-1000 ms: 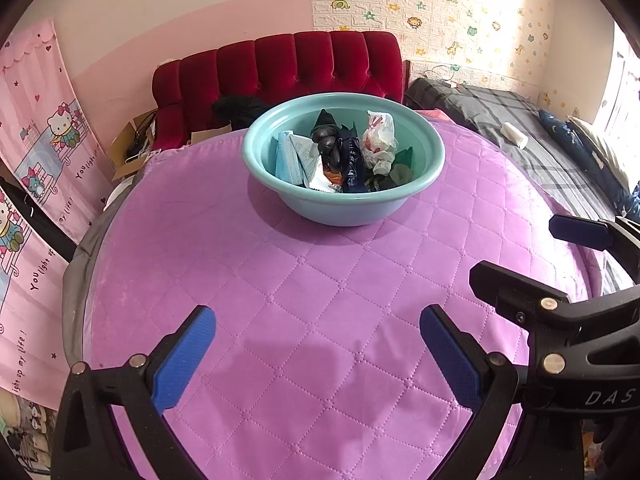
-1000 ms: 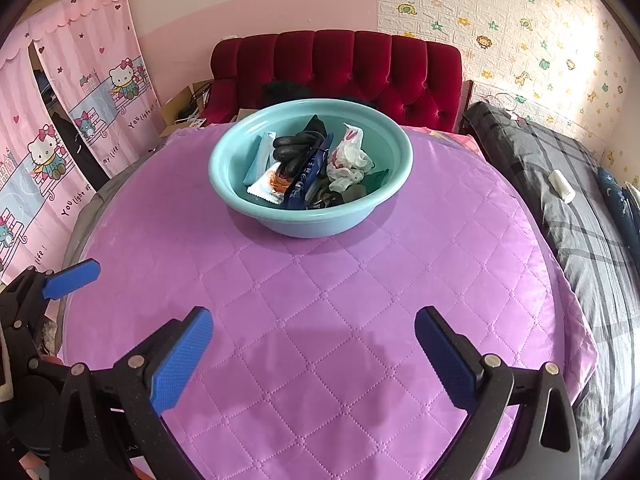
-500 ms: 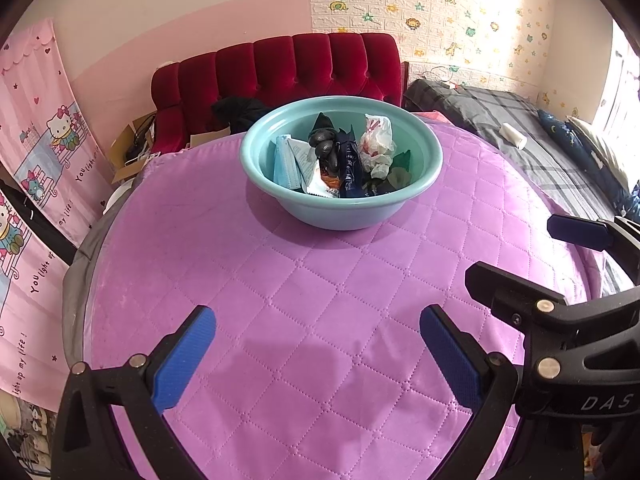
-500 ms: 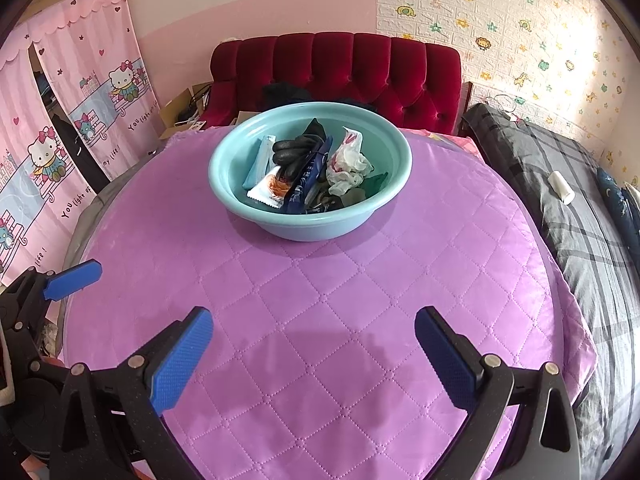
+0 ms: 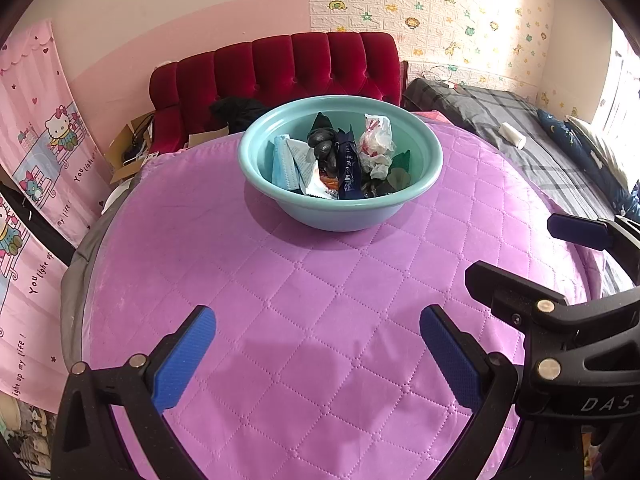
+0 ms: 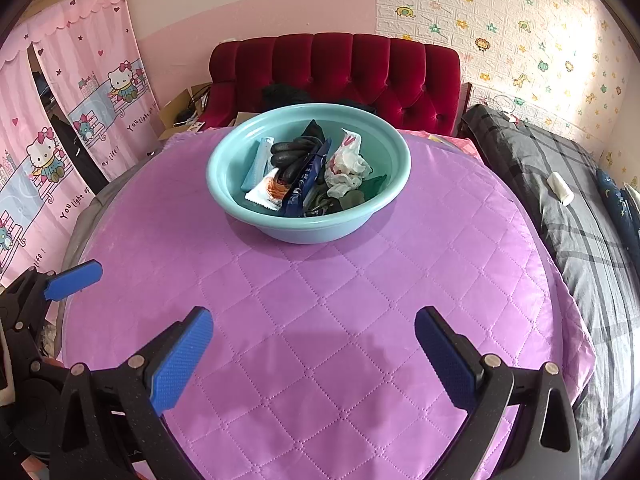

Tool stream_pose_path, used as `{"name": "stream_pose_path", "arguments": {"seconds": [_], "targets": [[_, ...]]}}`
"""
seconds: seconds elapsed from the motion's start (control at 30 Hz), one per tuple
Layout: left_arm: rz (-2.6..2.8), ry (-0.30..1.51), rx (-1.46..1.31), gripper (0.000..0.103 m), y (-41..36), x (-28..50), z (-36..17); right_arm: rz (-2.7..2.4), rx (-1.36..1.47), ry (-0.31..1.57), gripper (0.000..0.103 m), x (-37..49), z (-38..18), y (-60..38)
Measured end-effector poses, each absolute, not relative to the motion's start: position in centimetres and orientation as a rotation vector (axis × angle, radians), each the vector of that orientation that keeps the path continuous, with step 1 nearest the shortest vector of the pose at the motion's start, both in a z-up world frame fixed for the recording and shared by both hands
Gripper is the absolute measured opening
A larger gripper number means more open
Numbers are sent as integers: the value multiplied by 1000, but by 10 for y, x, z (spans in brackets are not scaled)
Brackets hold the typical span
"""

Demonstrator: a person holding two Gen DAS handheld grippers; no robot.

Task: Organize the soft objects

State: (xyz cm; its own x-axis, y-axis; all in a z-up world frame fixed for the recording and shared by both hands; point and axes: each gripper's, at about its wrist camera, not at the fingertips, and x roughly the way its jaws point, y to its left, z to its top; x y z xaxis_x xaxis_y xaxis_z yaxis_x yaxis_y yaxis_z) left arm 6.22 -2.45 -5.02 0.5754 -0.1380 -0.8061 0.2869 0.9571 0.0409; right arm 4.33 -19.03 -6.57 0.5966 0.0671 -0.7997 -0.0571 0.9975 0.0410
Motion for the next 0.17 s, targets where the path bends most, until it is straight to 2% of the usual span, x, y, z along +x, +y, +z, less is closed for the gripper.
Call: {"name": "stream_pose_path", "arguments": {"seconds": [0.17], "targets": [[-251, 922, 177, 103, -25, 66, -52, 73, 11, 931, 103, 47, -67, -190]]}}
